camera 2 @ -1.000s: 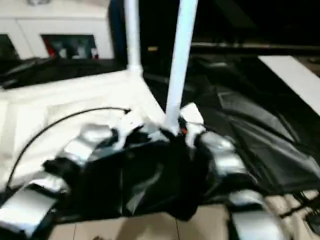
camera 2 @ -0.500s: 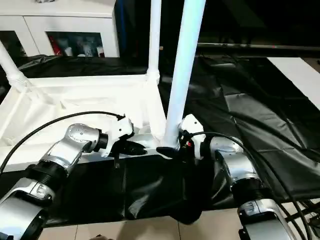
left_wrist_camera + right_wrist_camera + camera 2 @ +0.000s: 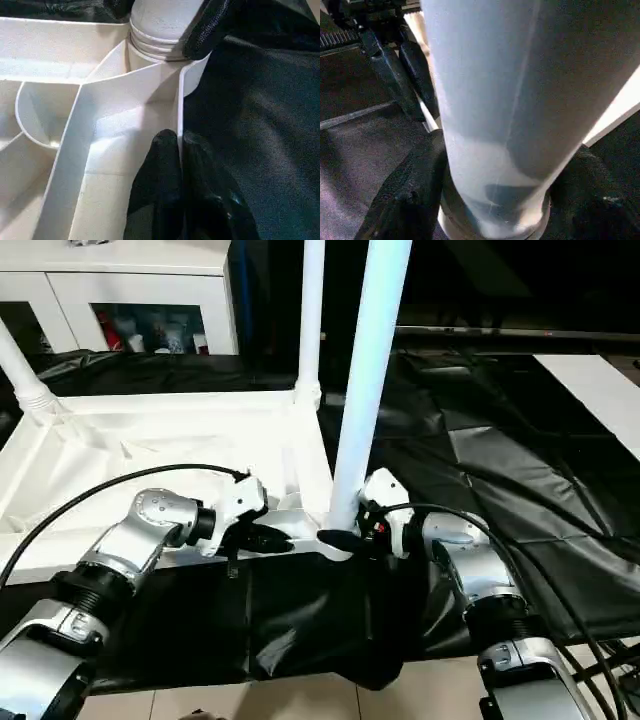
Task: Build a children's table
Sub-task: Rotate leg to tighten
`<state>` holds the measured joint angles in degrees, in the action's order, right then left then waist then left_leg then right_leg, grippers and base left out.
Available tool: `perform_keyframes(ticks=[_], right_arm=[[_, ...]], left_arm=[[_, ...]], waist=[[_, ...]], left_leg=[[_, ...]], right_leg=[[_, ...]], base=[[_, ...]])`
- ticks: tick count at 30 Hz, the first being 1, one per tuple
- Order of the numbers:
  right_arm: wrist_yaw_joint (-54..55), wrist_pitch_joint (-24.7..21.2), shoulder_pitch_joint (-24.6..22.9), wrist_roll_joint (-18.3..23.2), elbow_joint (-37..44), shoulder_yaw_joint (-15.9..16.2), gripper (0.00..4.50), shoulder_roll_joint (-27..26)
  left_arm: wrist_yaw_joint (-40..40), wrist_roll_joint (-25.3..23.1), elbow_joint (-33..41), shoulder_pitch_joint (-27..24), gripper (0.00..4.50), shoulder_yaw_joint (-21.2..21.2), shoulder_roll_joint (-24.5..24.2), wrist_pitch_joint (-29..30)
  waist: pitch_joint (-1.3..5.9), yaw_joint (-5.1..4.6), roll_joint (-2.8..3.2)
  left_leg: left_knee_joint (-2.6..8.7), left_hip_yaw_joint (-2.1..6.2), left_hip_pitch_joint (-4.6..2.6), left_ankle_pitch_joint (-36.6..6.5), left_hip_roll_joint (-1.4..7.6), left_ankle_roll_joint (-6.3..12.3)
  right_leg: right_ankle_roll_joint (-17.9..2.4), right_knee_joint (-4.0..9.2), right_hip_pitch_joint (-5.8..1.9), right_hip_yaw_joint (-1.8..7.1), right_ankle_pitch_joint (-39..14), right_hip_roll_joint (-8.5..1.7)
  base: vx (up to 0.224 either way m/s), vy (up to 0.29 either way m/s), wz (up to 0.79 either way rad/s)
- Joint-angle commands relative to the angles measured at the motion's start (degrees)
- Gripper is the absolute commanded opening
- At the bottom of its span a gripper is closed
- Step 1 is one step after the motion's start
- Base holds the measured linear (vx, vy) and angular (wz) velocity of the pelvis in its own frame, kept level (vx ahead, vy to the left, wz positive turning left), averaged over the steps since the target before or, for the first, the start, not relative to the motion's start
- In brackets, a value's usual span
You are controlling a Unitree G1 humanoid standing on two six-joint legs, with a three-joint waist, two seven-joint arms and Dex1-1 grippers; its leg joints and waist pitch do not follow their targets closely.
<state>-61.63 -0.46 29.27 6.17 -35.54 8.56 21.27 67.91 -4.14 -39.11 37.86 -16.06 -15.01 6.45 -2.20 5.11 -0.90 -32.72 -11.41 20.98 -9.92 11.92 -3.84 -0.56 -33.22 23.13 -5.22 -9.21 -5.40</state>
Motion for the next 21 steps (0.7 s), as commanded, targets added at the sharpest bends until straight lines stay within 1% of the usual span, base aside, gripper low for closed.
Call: perform_keyframes(ticks=[1,3,6,7,9,11,12,13,14,15,16,17,18,19,21], right_arm=[[-0.4,0.5,-0.4,-1.6,-0.6,1.7,2.53,0.1],[0.2,0.7,-0.5,-1.6,-1.1,1.6,2.53,-0.1],[3.7,0.4,-0.6,-1.5,-2.7,0.4,2.53,-1.5],[6.5,0.2,-0.4,-1.4,-4.0,-0.5,2.53,-2.5],[10.5,-0.5,-0.1,-1.4,-5.8,-1.8,2.53,-4.1],[17.4,-1.1,0.2,-1.9,-8.0,-3.2,2.53,-6.7],[18.8,-1.1,0.3,-2.0,-8.3,-3.4,2.53,-7.2],[23.9,-1.7,0.9,-2.1,-9.4,-4.2,2.53,-9.3],[26.7,-1.9,1.3,-2.3,-9.9,-4.6,2.52,-10.4],[31.2,-2.5,2.0,-2.6,-10.9,-5.3,2.52,-11.9],[35.2,-3.2,2.9,-2.7,-12.1,-6.0,2.52,-13.5],[38.5,-3.7,3.8,-2.7,-13.3,-6.6,2.52,-14.9],[39.9,-3.8,4.2,-2.8,-13.8,-6.8,2.52,-15.5],[42.4,-3.8,5.1,-3.1,-14.9,-7.1,2.52,-16.8],[43.4,-3.4,5.7,-3.6,-15.5,-6.9,2.52,-17.6]], left_arm=[[0.2,1.6,0.7,-0.8,0.00,-0.2,0.9,0.5],[0.1,1.5,0.7,-0.7,0.00,-0.2,1.0,0.5],[-2.1,1.3,-0.3,-0.3,0.00,0.3,1.8,0.4],[-4.2,1.0,-1.2,0.2,0.00,0.7,2.6,0.6],[-7.8,0.4,-2.9,1.3,0.00,1.3,4.0,0.7],[-13.6,-0.2,-5.6,3.0,0.00,2.3,6.6,1.6],[-14.9,-0.4,-6.2,3.4,0.00,2.5,7.1,1.8],[-19.3,-1.0,-7.9,4.6,0.00,2.8,9.1,2.9],[-21.7,-1.4,-8.8,5.2,0.00,2.9,10.0,3.5],[-25.4,-1.8,-9.9,6.0,0.00,3.2,11.5,4.6],[-28.7,-2.2,-10.8,6.6,0.00,3.3,13.2,5.5],[-31.0,-2.6,-11.3,6.9,0.00,3.2,14.6,6.1],[-31.7,-2.8,-11.4,6.9,0.00,2.9,15.3,6.2],[-32.5,-3.3,-11.7,6.9,0.00,2.3,16.7,6.2],[-33.0,-3.8,-12.0,6.9,0.00,1.8,17.5,6.0]], waist=[[3.37,-0.11,-0.72],[3.37,-0.14,-0.74],[3.32,-0.21,-0.72],[3.23,-0.36,-0.70],[3.20,-0.49,-0.71],[3.11,-0.69,-0.75],[3.09,-0.86,-0.64],[3.08,-0.99,-0.76],[2.98,-1.05,-0.65],[3.10,-1.16,-0.76],[3.04,-1.35,-0.81],[3.05,-1.63,-0.61],[3.06,-1.89,-0.65],[3.11,-1.90,-0.64],[3.07,-1.99,-0.71]], left_leg=[[3.25,0.53,-0.67,-11.2,1.72,3.83],[3.25,0.53,-0.70,-11.3,1.73,3.84],[3.30,0.57,-0.71,-11.6,1.71,3.71],[3.35,0.57,-0.80,-12.2,1.70,3.34],[3.46,0.69,-0.96,-13.6,1.64,2.55],[3.56,0.77,-1.00,-14.3,1.58,1.90],[3.59,0.78,-1.05,-14.9,1.52,1.47],[3.55,0.77,-1.10,-15.3,1.48,1.27],[3.61,0.82,-1.08,-15.4,1.48,0.97],[3.62,0.95,-1.10,-16.0,1.36,0.89],[3.60,0.85,-1.01,-16.0,1.32,0.91],[3.61,0.93,-1.09,-16.3,1.32,0.74],[3.54,0.94,-1.10,-16.6,1.18,0.84],[3.49,0.95,-0.99,-16.3,1.14,1.19],[3.51,0.93,-0.89,-16.4,1.13,1.60]], right_leg=[[-11.9,3.34,-2.81,2.67,-14.1,-3.19],[-11.9,3.36,-2.79,2.66,-14.2,-3.22],[-11.8,3.46,-2.78,2.65,-14.9,-3.22],[-11.5,3.62,-2.60,2.68,-16.0,-3.22],[-10.8,3.98,-2.54,2.61,-18.8,-3.31],[-10.2,4.15,-2.43,2.64,-20.0,-3.22],[-9.9,4.32,-2.34,2.63,-20.9,-3.21],[-9.8,4.38,-2.29,2.66,-21.3,-3.22],[-9.6,4.42,-2.24,2.67,-21.7,-3.21],[-9.2,4.57,-2.39,2.53,-22.9,-3.28],[-9.0,4.62,-2.31,2.57,-23.1,-3.23],[-8.9,4.79,-2.23,2.56,-23.6,-3.23],[-8.6,4.96,-2.21,2.45,-24.6,-3.23],[-8.2,5.04,-2.30,2.43,-24.7,-3.28],[-8.0,5.18,-2.27,2.36,-24.8,-3.21]], base=[[0.000,0.000,0.00],[0.000,0.000,0.00],[0.000,0.000,0.00],[0.000,0.000,0.00],[0.000,0.000,0.00],[0.000,0.000,0.00],[0.000,0.000,0.00],[0.000,0.000,0.00],[0.000,0.000,0.00],[0.000,0.000,0.00],[0.000,0.000,0.00],[0.000,0.000,0.00],[0.000,0.000,0.00],[0.000,0.000,0.00],[0.000,0.000,0.00]])
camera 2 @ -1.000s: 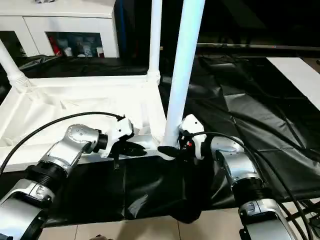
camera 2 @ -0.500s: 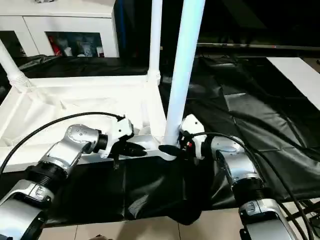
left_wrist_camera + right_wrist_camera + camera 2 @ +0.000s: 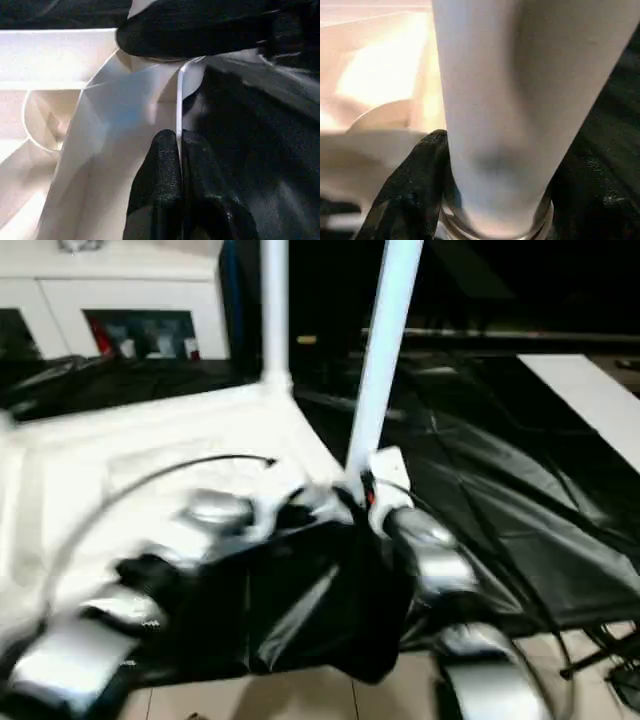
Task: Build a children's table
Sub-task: Rotate leg to tighten
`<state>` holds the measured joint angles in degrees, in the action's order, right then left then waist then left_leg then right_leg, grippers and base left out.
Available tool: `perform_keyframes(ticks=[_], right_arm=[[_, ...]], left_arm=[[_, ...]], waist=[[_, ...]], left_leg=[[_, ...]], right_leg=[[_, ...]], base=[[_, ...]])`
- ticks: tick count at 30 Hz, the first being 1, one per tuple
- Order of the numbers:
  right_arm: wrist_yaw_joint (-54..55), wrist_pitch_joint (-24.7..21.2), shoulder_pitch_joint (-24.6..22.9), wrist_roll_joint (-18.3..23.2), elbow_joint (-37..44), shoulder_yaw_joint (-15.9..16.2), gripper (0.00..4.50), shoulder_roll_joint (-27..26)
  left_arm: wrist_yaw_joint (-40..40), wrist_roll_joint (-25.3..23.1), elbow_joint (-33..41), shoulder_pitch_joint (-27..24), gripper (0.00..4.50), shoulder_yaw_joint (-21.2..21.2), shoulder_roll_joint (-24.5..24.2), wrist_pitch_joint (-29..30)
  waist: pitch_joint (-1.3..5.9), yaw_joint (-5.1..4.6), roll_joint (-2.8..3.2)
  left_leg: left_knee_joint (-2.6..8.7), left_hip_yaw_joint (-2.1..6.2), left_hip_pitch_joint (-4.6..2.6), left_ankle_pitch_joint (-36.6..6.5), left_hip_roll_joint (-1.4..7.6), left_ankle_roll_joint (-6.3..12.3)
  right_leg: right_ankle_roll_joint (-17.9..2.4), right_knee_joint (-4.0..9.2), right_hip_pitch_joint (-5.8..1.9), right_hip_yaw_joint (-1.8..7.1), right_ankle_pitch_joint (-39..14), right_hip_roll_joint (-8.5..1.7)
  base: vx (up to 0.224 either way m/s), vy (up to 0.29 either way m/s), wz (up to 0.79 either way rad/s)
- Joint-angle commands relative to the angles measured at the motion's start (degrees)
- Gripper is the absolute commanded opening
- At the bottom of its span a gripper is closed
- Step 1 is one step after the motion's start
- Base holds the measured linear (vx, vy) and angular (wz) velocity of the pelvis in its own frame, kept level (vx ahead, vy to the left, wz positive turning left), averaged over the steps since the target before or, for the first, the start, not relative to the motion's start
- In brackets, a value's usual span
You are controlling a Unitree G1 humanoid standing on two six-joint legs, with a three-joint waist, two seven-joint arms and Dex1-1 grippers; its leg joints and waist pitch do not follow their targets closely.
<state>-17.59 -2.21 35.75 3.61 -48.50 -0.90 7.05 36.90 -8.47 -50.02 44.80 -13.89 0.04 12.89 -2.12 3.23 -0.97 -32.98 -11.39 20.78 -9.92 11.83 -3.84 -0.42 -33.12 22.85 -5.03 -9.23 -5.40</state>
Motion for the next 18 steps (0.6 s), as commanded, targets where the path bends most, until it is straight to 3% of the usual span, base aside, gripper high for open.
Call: perform_keyframes(ticks=[1,3,6,8,13,18], right_arm=[[-0.1,-1.5,-0.4,-1.3,-2.8,2.6,2.52,-3.7],[-0.1,-0.1,0.4,-1.7,-3.8,2.7,3.08,-4.2],[-1.7,1.2,1.2,-1.2,-4.0,2.1,3.24,-4.0],[-2.3,1.8,1.9,-1.2,-4.8,1.9,3.63,-3.5],[-10.4,2.7,2.4,0.6,-2.4,2.0,3.70,-0.6],[-24.6,1.5,-0.1,1.7,3.5,4.9,3.70,4.4]], left_arm=[[-2.1,0.1,-1.4,0.0,0.00,-0.7,2.6,-1.0],[-2.3,-0.5,-2.2,0.3,0.00,-1.1,2.5,-2.2],[-1.4,-0.3,-2.5,0.6,0.00,-0.8,1.3,-3.5],[-0.6,-0.4,-2.4,0.7,0.00,-0.8,0.4,-4.3],[5.3,0.2,-0.8,-0.2,0.00,-0.8,-3.4,-6.8],[12.8,1.4,1.0,-1.9,0.00,-1.0,-7.4,-9.0]], waist=[[3.03,-0.07,-0.73],[2.97,-0.12,-0.82],[2.85,-0.17,-0.70],[2.90,-0.23,-0.79],[3.04,-0.25,-0.77],[3.16,0.15,-0.82]], left_leg=[[3.70,0.87,-0.72,-16.4,1.18,1.98],[3.78,0.92,-0.60,-16.7,1.17,2.41],[3.86,1.01,-0.75,-18.2,1.19,2.34],[3.90,1.08,-0.70,-18.4,1.23,2.29],[3.87,1.03,-0.31,-17.1,1.24,3.12],[3.74,0.92,-0.22,-14.2,1.54,4.40]], right_leg=[[-7.8,5.11,-1.94,2.17,-24.7,-3.16],[-7.5,5.20,-1.91,2.07,-25.2,-3.15],[-6.8,5.54,-1.71,1.99,-27.4,-3.22],[-6.8,5.46,-1.74,1.95,-27.4,-3.19],[-7.9,5.07,-2.10,2.02,-24.3,-3.26],[-9.5,4.47,-2.47,2.13,-19.4,-3.25]], base=[[0.000,0.000,0.00],[0.000,0.000,0.00],[0.000,0.000,0.00],[0.000,0.000,0.00],[0.000,0.000,0.00],[0.000,0.000,0.00]])
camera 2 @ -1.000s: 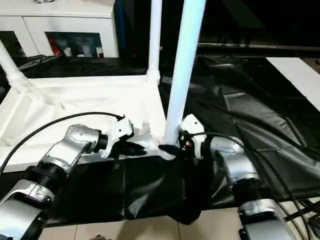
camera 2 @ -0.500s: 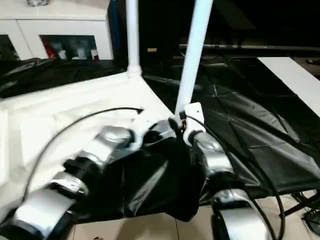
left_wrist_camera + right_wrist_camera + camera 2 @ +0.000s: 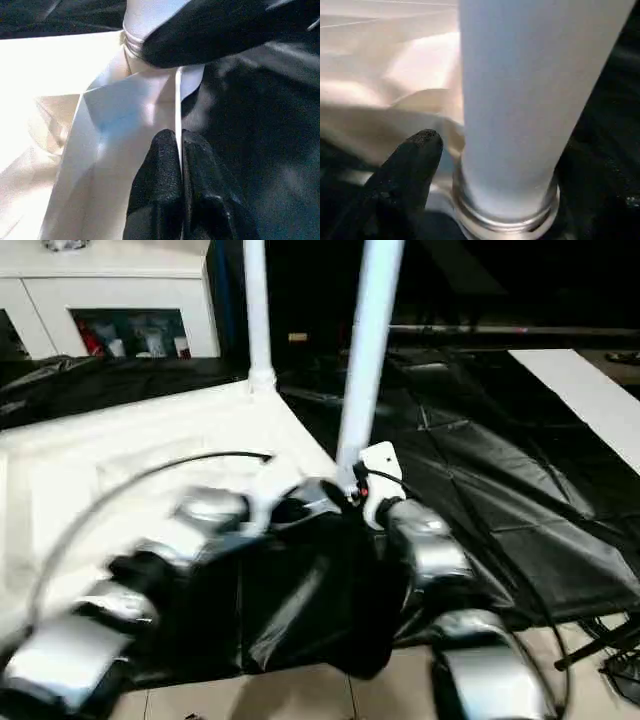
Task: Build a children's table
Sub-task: Rotate leg to tighten
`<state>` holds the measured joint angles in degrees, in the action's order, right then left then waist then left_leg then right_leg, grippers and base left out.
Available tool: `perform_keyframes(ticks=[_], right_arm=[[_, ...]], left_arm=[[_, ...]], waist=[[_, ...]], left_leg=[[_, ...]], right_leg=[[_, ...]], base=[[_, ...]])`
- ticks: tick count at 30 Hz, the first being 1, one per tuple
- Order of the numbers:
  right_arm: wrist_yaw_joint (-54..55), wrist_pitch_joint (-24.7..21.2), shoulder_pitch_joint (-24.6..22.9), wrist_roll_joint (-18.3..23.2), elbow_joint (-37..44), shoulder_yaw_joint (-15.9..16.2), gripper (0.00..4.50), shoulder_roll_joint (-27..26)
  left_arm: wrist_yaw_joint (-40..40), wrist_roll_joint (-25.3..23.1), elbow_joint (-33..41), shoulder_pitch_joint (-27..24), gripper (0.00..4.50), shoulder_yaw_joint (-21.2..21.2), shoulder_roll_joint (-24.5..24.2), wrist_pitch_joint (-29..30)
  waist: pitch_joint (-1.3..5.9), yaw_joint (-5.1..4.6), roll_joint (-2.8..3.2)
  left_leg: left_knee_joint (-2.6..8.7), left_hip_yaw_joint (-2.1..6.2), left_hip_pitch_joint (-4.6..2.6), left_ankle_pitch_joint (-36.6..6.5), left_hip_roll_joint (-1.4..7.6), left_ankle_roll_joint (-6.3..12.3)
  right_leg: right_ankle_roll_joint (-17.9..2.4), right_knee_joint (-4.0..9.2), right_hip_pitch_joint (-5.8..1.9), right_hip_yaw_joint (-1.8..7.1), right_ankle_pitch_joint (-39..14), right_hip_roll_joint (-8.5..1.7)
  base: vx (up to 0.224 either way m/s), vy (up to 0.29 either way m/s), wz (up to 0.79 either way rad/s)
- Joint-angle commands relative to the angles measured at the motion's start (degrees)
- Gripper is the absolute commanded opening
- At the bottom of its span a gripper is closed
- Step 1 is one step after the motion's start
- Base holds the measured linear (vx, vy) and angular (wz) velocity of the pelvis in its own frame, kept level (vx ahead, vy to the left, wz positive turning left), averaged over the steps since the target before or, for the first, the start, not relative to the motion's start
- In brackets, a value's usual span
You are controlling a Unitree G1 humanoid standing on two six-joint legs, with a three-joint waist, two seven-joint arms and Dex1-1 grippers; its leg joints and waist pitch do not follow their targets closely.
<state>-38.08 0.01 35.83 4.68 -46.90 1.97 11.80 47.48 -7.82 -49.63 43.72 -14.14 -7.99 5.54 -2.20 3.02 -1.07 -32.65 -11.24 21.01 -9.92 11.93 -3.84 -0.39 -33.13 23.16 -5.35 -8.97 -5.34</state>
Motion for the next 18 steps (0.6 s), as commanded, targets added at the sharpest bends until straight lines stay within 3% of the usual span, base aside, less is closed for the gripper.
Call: perform_keyframes(ticks=[1,6,8,15,18], right_arm=[[-8.5,-1.0,-1.3,0.6,3.7,3.4,3.70,1.5],[-18.4,-2.4,-3.8,1.3,8.0,5.7,3.70,5.8],[-21.3,-3.5,-4.6,1.8,9.9,6.3,3.70,7.0],[-23.6,-3.8,-5.4,1.2,11.7,7.5,3.70,8.2],[-23.0,-3.1,-5.2,0.5,11.1,7.5,3.70,7.6]], left_arm=[[5.4,1.6,1.7,-1.6,0.00,-0.9,-0.6,-2.4],[14.3,4.3,5.1,-3.5,0.00,-1.1,-3.9,-2.1],[16.9,4.6,5.6,-3.9,0.00,-1.3,-5.2,-2.1],[20.1,5.1,6.6,-4.5,0.00,-1.1,-7.2,-1.4],[20.3,5.2,7.3,-4.7,0.00,-1.1,-7.3,-1.1]], waist=[[3.38,0.28,-0.60],[3.53,0.83,-0.42],[3.48,1.05,-0.36],[3.22,1.31,-0.31],[3.28,1.38,-0.36]], left_leg=[[3.37,0.74,-0.26,-13.0,1.56,4.60],[3.16,0.49,-0.47,-10.2,1.81,5.46],[3.09,0.31,-0.58,-10.2,1.83,5.61],[3.40,0.39,-0.85,-13.4,1.84,3.11],[3.42,0.47,-0.80,-13.0,1.85,2.78]], right_leg=[[-10.5,3.96,-2.81,2.57,-17.2,-3.34],[-14.0,2.86,-3.04,2.61,-9.8,-3.14],[-14.3,2.79,-3.04,2.67,-9.4,-3.07],[-12.7,3.50,-2.75,2.79,-15.5,-3.33],[-12.4,3.40,-2.77,2.83,-15.2,-3.35]], base=[[0.000,0.000,0.00],[0.000,0.000,0.00],[0.000,0.000,0.00],[0.000,0.000,0.00],[0.000,0.000,0.00]])
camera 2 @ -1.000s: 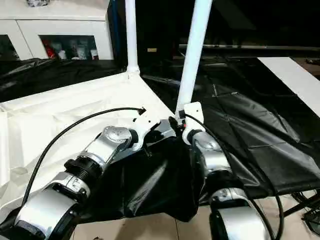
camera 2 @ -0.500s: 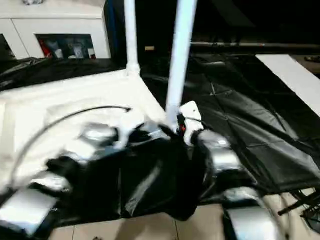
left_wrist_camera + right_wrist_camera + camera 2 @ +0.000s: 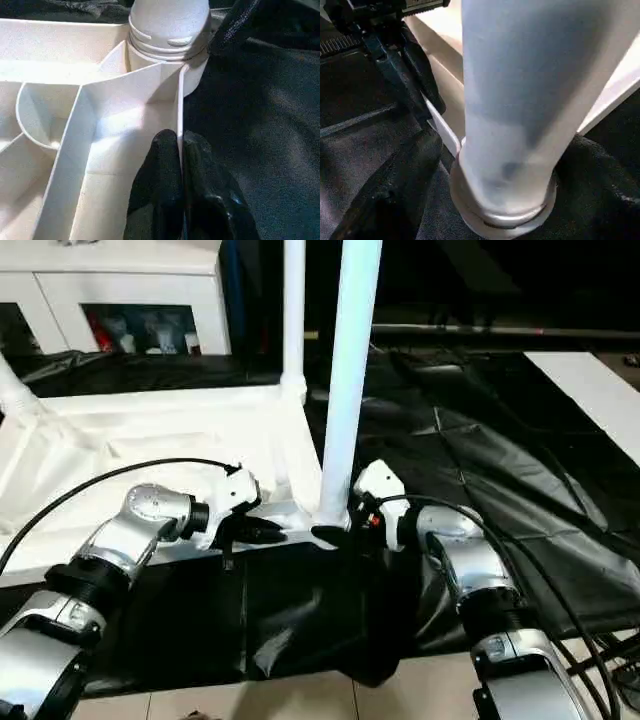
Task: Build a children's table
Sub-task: Rotate leg to tighten
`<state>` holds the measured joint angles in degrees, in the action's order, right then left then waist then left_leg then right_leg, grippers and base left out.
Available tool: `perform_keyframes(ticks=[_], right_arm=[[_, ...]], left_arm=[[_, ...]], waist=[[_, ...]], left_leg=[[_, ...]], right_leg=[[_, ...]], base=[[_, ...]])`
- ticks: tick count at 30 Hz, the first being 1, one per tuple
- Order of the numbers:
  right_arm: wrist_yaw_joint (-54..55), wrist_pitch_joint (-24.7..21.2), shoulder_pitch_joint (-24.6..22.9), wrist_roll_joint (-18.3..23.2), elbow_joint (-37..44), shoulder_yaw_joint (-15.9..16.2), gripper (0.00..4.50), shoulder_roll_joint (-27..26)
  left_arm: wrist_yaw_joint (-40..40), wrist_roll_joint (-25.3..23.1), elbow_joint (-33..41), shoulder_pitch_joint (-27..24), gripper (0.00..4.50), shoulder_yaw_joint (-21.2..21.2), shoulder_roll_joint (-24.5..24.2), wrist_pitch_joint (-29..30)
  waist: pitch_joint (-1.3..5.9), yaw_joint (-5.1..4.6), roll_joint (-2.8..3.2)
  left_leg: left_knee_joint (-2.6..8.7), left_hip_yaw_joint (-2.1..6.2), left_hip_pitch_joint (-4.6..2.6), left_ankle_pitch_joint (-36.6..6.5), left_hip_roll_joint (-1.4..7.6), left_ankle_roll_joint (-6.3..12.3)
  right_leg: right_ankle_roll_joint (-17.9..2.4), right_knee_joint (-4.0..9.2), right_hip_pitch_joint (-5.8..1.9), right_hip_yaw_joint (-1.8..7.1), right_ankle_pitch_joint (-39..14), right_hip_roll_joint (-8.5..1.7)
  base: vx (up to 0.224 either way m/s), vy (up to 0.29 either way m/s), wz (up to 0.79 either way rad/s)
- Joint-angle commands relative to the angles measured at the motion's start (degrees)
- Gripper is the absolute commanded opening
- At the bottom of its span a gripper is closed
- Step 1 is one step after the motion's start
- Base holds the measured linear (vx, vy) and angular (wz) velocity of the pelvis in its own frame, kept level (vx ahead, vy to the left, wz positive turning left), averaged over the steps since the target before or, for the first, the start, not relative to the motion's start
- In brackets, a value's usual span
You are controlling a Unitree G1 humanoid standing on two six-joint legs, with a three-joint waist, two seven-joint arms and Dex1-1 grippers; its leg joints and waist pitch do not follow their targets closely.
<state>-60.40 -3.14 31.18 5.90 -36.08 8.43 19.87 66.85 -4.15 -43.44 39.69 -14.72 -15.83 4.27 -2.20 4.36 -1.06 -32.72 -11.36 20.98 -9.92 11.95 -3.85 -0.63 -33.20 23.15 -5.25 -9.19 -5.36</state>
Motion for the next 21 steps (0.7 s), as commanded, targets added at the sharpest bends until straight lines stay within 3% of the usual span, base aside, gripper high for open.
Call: perform_keyframes(ticks=[1,6,12,21], right_arm=[[-0.3,0.2,-0.5,-0.8,0.2,0.9,3.53,-0.6],[0.4,0.4,-0.2,-1.2,-0.6,1.5,3.17,-0.8],[1.1,1.1,0.0,-1.8,-1.2,1.5,2.65,-0.9],[1.4,2.0,-0.1,-2.4,-2.0,1.4,2.49,-0.9]], left_arm=[[1.0,1.5,1.2,-0.7,0.00,-0.5,0.6,0.3],[1.1,1.5,1.5,-0.9,0.00,-0.5,0.6,0.5],[1.1,1.4,1.8,-1.0,0.00,-0.5,0.8,0.8],[0.9,1.3,2.3,-1.2,0.00,-0.4,0.9,1.1]], waist=[[3.30,0.03,-0.40],[3.41,0.08,-0.37],[3.34,0.04,-0.39],[3.42,0.05,-0.48]], left_leg=[[3.48,0.58,-0.75,-12.7,1.81,2.85],[3.38,0.55,-0.72,-11.4,1.80,3.11],[3.41,0.54,-0.78,-12.1,1.77,3.04],[3.32,0.52,-0.78,-11.6,1.77,3.27]], right_leg=[[-12.2,3.41,-2.79,2.72,-14.5,-3.29],[-12.8,3.10,-2.87,2.73,-12.2,-3.22],[-12.5,3.26,-2.85,2.72,-13.4,-3.23],[-12.7,3.12,-2.89,2.73,-12.5,-3.23]], base=[[0.000,0.000,0.00],[0.000,0.000,0.00],[0.000,0.000,0.00],[0.000,0.000,0.00]])
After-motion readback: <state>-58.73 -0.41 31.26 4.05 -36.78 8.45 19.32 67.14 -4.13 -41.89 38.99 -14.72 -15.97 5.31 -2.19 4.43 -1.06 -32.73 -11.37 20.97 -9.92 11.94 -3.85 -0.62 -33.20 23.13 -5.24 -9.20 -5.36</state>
